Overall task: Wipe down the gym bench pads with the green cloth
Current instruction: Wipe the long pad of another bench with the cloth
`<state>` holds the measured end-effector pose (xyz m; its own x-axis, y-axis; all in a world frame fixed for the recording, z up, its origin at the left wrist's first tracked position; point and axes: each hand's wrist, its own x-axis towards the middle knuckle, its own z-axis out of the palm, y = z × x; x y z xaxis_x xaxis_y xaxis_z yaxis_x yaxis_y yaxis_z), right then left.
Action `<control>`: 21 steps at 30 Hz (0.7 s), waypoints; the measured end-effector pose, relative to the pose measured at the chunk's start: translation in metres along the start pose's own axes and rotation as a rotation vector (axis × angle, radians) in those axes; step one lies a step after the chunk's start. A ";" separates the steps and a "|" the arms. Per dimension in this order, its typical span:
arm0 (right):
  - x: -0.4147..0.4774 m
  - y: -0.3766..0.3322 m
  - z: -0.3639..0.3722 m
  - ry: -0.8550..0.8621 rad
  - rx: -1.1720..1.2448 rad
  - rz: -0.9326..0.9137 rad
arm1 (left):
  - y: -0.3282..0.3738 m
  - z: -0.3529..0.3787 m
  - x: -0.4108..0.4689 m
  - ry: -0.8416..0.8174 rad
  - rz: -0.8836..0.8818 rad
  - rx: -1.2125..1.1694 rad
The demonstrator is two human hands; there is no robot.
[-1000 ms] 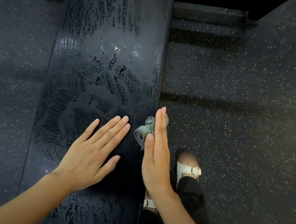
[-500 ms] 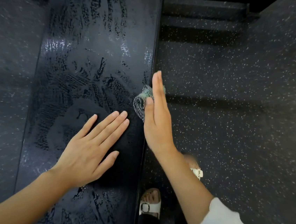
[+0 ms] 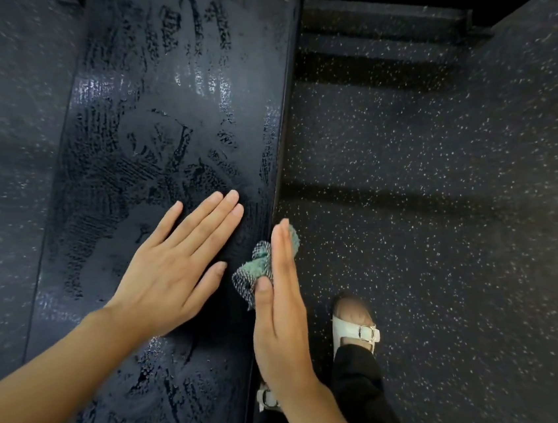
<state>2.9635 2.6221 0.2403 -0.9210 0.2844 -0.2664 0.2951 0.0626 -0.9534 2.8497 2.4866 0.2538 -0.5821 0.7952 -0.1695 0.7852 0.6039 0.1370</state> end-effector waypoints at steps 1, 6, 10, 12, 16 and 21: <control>-0.001 0.000 0.001 -0.001 -0.003 0.002 | -0.003 -0.001 0.006 0.002 0.002 0.001; 0.007 -0.002 0.001 0.020 0.007 0.003 | -0.022 -0.010 0.025 -0.028 0.089 0.012; 0.028 -0.005 -0.002 0.026 0.027 -0.005 | -0.043 -0.015 0.040 -0.057 0.194 0.067; 0.047 -0.007 -0.006 0.033 0.030 -0.023 | -0.047 -0.015 0.043 -0.058 0.205 0.062; 0.089 -0.013 -0.013 0.050 0.027 -0.040 | -0.045 -0.013 0.042 -0.030 0.181 0.030; 0.144 -0.023 -0.024 0.075 0.002 -0.059 | -0.045 -0.015 0.042 -0.032 0.156 0.019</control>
<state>2.8303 2.6849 0.2270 -0.9151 0.3511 -0.1985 0.2403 0.0794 -0.9674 2.7864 2.4936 0.2548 -0.4462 0.8769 -0.1787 0.8693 0.4721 0.1461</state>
